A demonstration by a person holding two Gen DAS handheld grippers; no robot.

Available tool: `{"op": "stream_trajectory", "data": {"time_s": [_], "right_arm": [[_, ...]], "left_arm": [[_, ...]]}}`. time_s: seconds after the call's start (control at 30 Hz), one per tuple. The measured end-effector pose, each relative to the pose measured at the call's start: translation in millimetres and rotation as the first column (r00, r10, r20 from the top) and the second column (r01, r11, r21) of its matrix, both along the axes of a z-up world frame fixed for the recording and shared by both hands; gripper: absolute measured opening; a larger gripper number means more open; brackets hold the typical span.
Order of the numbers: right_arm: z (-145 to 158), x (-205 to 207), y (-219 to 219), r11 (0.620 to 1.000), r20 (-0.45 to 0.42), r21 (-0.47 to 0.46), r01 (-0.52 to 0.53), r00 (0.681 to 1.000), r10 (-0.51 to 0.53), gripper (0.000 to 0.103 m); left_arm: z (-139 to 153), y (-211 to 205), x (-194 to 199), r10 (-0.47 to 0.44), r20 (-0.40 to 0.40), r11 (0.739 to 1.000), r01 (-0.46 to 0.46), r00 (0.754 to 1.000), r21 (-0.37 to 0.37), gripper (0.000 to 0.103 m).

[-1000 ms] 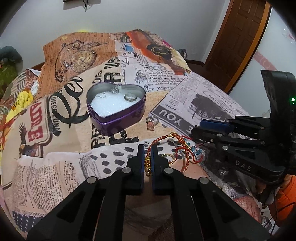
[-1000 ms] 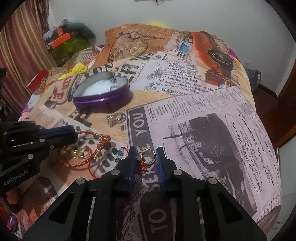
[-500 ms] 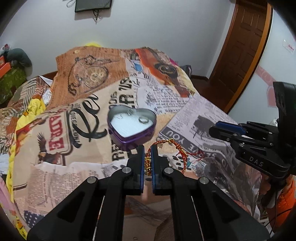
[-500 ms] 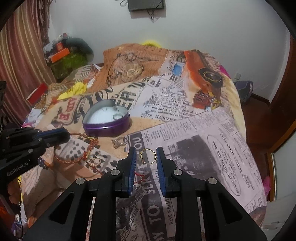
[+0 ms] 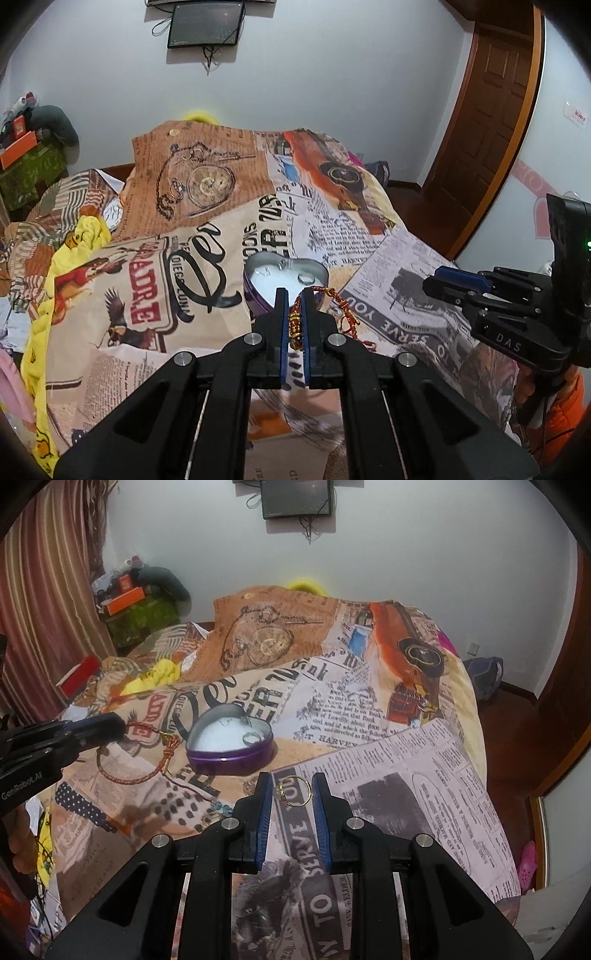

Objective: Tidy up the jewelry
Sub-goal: 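Grasp the red-gold beaded bracelet with the left tool while the right tool lifts its ring, then carry bracelet and ring over the tin and open both tools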

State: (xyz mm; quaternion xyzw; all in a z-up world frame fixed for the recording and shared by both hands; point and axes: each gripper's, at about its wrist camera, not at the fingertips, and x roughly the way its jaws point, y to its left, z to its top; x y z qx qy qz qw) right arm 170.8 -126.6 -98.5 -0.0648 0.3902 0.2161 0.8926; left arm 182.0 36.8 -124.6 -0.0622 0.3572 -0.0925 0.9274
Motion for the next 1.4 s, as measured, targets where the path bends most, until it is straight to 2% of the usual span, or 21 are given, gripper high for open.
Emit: {"op": "stream_trajectory", "data": {"time_s": [0.23, 0.53, 1.03, 1.4], "right_arm": [[3, 8, 14, 1.0, 0.011, 0.02, -0.019, 1.0, 0.019, 0.02], [-4, 24, 29, 0.999, -0.005, 0.031, -0.043, 0.999, 0.043, 0.02], [-29, 60, 57, 0.994, -0.078, 0.026, -0.105, 0.991, 0.107, 0.02], [-48, 76, 77, 0.985, -0.139, 0.007, -0.174, 0.975, 0.173, 0.02]], "left_arm": [[0, 4, 13, 0.011, 0.013, 1.0, -0.011, 1.0, 0.012, 0.005], [-21, 8, 46, 0.019, -0.033, 1.0, -0.019, 0.999, 0.008, 0.005], [-58, 7, 93, -0.008, -0.108, 1.0, 0.011, 0.994, 0.029, 0.005], [-72, 13, 106, -0.015, -0.136, 1.0, 0.017, 0.991, 0.016, 0.005]]}}
